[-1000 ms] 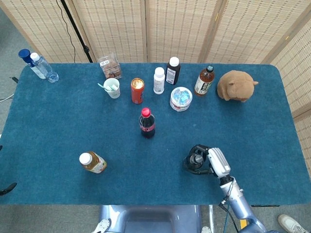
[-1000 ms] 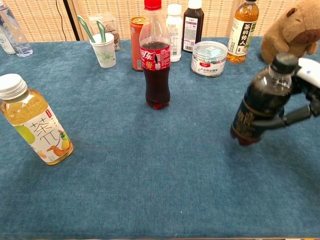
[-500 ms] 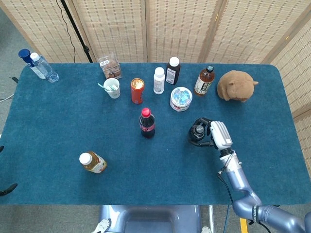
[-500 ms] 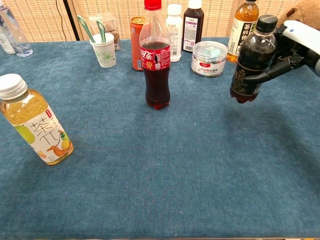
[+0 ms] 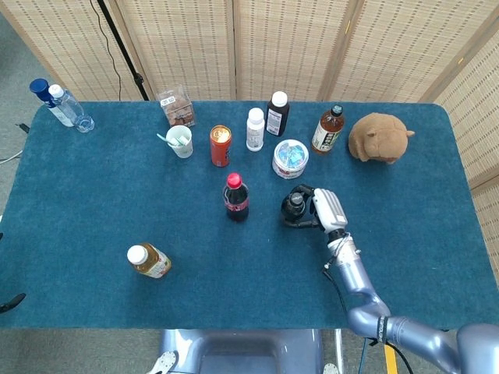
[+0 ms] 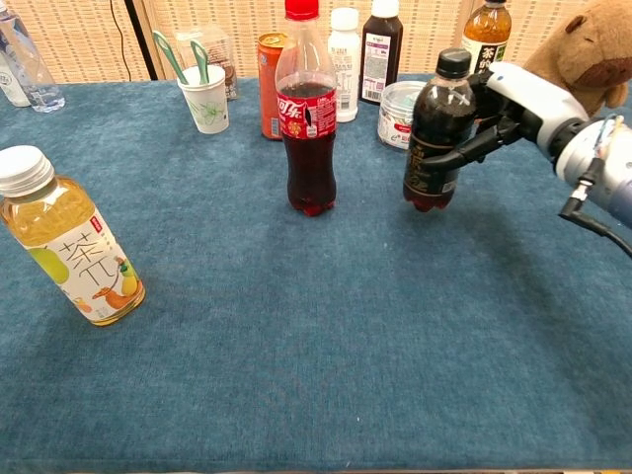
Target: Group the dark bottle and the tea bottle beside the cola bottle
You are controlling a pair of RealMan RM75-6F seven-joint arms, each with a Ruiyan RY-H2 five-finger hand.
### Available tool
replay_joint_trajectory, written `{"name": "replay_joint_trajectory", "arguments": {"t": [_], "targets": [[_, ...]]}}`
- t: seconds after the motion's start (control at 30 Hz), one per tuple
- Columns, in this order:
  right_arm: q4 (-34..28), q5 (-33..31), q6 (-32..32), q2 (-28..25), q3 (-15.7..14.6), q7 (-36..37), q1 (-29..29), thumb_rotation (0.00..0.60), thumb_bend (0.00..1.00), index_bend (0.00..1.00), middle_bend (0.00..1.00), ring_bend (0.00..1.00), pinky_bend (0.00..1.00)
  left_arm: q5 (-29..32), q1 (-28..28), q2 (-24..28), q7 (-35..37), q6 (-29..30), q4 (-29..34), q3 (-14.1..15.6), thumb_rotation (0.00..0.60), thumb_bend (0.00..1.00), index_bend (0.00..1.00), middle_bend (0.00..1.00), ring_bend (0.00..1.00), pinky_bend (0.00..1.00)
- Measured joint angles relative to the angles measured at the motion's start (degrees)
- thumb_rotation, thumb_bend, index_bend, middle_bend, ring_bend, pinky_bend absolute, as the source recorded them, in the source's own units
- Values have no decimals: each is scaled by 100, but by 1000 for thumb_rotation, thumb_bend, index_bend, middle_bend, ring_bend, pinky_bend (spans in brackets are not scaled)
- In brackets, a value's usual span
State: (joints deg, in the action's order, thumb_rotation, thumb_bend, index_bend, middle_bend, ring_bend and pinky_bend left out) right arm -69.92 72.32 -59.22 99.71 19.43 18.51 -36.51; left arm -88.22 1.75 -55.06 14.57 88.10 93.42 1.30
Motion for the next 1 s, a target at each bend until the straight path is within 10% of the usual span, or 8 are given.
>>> {"name": "replay_joint_trajectory", "arguments": {"t": [1.0], "targets": [[194, -1055, 84, 905, 493, -971, -616, 600, 358, 635, 661, 699, 633, 38, -5, 76, 341, -43, -84, -10, 600, 22, 0, 0, 0, 0]]}}
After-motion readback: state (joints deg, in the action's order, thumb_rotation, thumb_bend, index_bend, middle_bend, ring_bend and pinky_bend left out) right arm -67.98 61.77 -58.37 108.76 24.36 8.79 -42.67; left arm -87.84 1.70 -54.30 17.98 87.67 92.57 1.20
